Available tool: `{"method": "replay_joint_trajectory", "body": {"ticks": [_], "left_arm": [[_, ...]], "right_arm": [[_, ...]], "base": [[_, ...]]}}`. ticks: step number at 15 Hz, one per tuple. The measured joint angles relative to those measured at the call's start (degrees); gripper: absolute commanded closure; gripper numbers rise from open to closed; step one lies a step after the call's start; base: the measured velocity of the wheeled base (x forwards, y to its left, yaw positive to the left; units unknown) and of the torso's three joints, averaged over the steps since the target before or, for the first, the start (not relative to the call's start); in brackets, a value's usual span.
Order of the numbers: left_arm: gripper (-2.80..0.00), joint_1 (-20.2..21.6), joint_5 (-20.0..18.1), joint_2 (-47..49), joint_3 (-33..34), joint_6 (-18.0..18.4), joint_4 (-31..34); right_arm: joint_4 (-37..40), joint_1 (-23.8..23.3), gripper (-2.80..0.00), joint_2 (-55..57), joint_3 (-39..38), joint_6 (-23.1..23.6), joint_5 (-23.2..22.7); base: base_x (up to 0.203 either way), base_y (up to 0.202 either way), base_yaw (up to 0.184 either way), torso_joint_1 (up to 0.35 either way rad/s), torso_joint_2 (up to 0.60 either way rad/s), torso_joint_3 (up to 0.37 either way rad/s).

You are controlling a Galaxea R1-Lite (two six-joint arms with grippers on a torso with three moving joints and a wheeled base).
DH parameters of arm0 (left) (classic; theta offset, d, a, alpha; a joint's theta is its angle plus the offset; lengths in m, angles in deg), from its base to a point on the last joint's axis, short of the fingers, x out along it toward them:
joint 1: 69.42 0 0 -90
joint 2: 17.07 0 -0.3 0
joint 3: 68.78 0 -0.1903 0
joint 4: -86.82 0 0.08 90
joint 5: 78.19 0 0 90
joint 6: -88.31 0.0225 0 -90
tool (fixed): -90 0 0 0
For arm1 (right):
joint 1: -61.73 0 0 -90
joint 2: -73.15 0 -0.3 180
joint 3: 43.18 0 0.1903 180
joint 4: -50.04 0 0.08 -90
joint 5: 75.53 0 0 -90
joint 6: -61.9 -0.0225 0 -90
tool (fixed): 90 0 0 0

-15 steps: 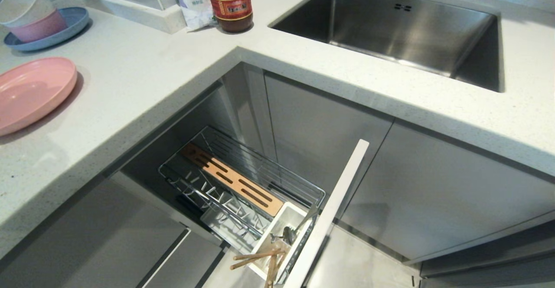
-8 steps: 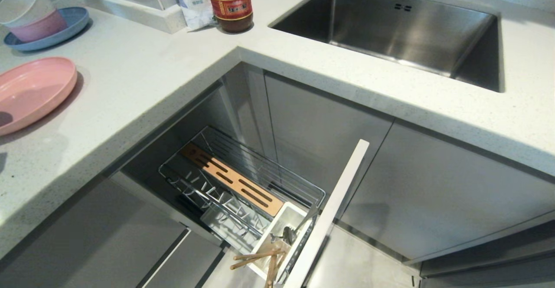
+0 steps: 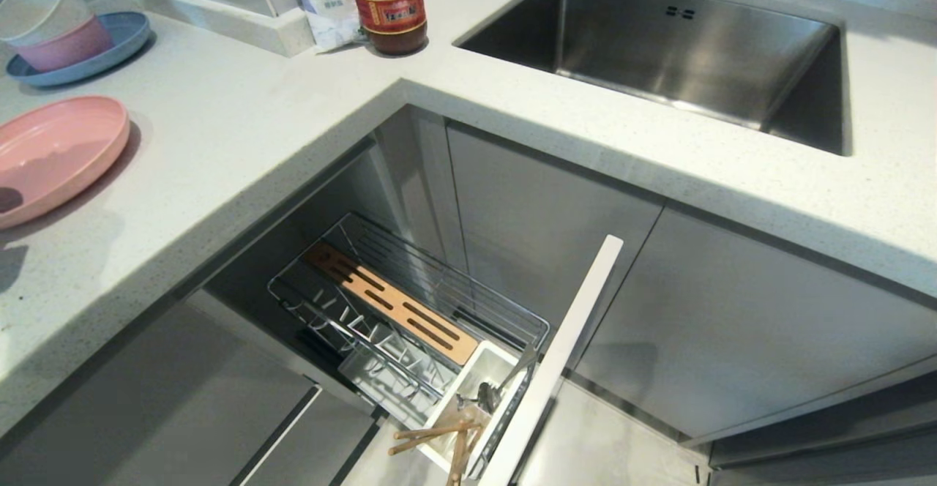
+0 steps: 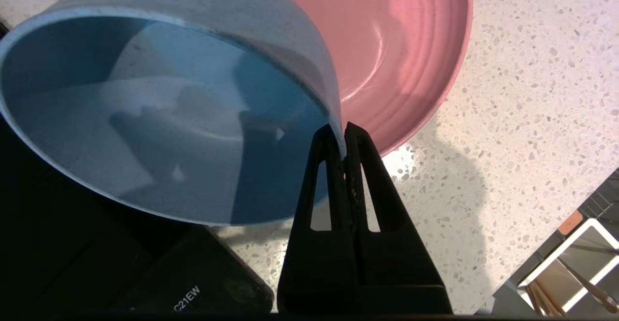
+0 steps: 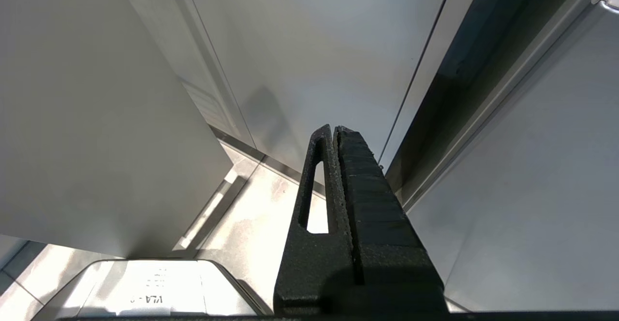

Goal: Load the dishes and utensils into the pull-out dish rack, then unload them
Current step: Take the bowl out of the cupboard

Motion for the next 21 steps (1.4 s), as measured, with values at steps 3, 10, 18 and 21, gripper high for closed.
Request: {"method": "replay_joint_trajectory", "body": {"ticks": [3, 10, 18, 21], "left_arm": [[0.0, -0.5, -0.5, 0.4, -0.2, -0.1, 0.0], [0.0, -1.2, -4.1, 1.4, -0.6, -0.2, -0.1], [-2.8, -1.2, -3.9, 2.4, -1.4, -0.2, 0.0], [-2.8, -1.2, -4.0, 2.3, -1.4, -0.2, 0.0]], "right_arm": [[0.0, 0.0, 0.0, 0.0, 0.0, 0.0, 0.0], [0.0, 0.0, 0.0, 0.0, 0.0, 0.0, 0.0], [0.0, 0.0, 0.0, 0.0, 0.0, 0.0, 0.0], [0.0, 0.0, 0.0, 0.0, 0.0, 0.0, 0.0]], "base": [[0.0, 0.0, 0.0, 0.0, 0.0, 0.0], [0.0, 0.0, 0.0, 0.0, 0.0, 0.0], [0.0, 0.0, 0.0, 0.0, 0.0, 0.0], [0.0, 0.0, 0.0, 0.0, 0.0, 0.0]]}}
